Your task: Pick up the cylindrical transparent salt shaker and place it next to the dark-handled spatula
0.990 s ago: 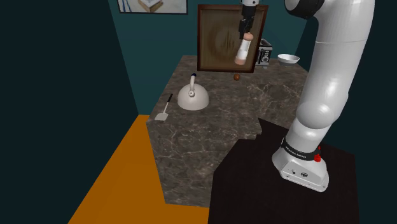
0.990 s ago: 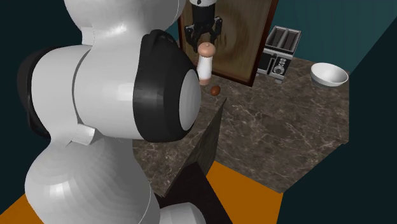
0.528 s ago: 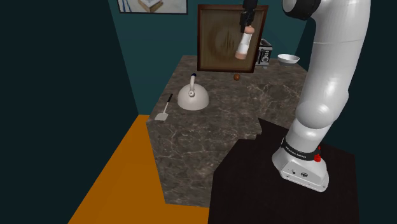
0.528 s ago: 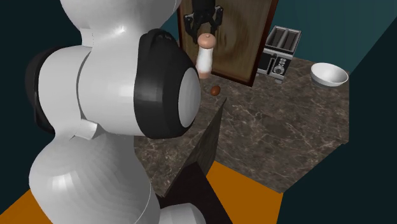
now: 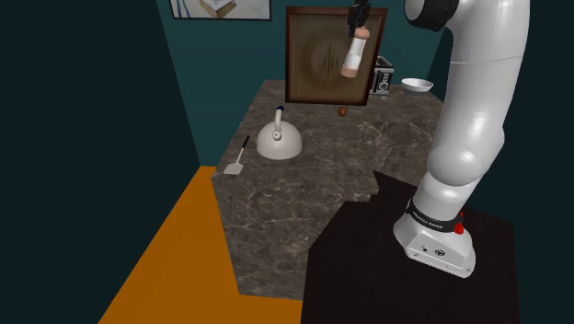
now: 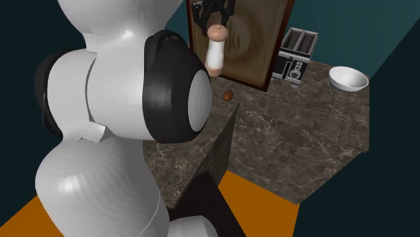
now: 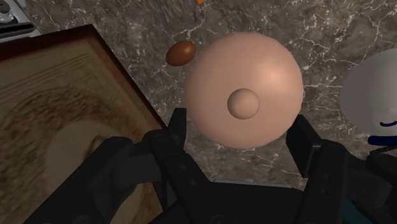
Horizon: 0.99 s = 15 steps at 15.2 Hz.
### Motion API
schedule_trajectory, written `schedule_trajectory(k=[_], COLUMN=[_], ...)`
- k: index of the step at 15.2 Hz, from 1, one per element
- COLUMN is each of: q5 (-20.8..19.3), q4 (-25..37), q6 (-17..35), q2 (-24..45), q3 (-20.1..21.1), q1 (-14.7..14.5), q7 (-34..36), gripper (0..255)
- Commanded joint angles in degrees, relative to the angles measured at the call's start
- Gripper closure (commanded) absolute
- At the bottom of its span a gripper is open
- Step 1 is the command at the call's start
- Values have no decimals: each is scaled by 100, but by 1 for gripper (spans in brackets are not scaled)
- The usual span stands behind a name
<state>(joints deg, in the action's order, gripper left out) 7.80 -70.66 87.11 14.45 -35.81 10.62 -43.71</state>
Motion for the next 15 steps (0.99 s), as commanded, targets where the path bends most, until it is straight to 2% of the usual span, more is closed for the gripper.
schedule_trajectory(k=[1,7,15], q5=[-190,-858,-1313], q4=[-285,-1378,-2234], q6=[56,307,371], q2=[-276,-1276,-2102], q3=[49,424,1140], q1=[-248,-1034,-1651], q7=[238,1270,2596], gripper=[255,255,255])
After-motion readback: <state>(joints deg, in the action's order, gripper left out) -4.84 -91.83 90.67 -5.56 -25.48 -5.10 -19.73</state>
